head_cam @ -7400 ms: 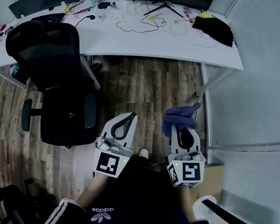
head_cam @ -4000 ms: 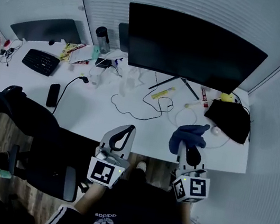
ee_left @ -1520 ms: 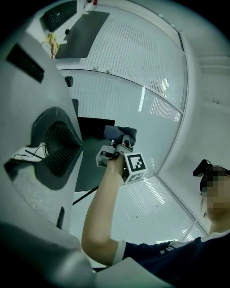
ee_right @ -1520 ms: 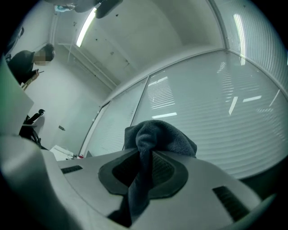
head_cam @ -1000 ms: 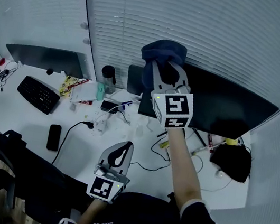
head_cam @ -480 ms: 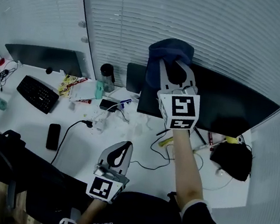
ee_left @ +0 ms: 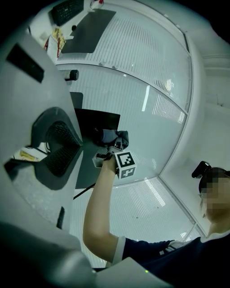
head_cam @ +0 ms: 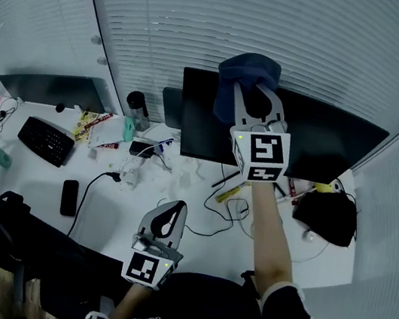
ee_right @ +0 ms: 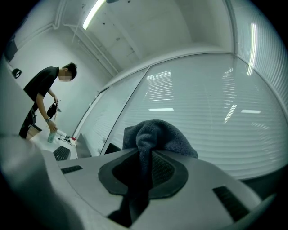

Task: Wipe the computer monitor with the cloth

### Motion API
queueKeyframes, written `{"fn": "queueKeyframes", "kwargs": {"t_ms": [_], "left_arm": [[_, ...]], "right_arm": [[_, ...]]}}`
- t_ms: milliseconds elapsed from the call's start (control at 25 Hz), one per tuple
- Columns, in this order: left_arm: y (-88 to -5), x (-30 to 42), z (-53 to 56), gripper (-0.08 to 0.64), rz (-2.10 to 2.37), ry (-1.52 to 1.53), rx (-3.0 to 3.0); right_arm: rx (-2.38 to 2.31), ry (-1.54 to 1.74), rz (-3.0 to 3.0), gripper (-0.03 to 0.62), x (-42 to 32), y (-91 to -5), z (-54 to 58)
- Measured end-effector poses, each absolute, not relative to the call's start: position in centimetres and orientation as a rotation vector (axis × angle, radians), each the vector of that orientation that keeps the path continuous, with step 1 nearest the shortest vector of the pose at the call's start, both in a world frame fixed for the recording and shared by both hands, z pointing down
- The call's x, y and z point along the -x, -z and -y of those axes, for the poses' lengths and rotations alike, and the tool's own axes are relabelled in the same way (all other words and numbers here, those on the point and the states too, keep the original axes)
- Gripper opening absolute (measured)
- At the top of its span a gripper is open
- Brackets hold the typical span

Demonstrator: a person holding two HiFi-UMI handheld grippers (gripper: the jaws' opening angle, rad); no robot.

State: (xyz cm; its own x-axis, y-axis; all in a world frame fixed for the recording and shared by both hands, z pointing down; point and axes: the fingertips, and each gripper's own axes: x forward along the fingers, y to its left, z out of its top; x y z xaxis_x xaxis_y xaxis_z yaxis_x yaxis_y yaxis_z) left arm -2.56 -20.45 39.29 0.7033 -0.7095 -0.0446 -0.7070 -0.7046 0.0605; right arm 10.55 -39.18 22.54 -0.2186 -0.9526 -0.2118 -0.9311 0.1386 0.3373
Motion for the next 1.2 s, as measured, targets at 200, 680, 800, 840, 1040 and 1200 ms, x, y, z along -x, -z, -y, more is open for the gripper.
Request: {"fn": "queueKeyframes", "kwargs": {"t_ms": [200, 680, 800, 840, 1040, 1200], "left_arm": [[-38.0, -0.5, 19.4, 0.006, 1.172, 0.159, -2.895], [-37.7, -6.4, 17.1, 0.006, 1.168, 0.126, -2.922], [-37.8, -7.8, 16.7, 0.006, 1.153, 0.099, -2.932], [-38.0, -8.2, 16.6, 0.006, 1.152, 0.088, -2.931], [-37.9, -10.3, 16.1, 0.006, 1.145, 0.102, -2.928], [-38.1, -12.1, 15.5, 0.006, 1.128, 0.094, -2.942]], "right_arm": [[-1.956, 0.618, 2.298, 0.046, -14.5, -22.6, 37.9], [-2.0, 0.626, 2.242, 0.046, -23.5, -22.6, 35.2], [-2.019, 0.625, 2.215, 0.046, -25.8, -22.6, 34.5], [-2.025, 0.626, 2.205, 0.046, -26.6, -22.6, 34.3], [-2.058, 0.63, 2.145, 0.046, -30.5, -22.4, 33.0], [-2.095, 0.622, 2.102, 0.046, -33.9, -22.5, 31.9]]}}
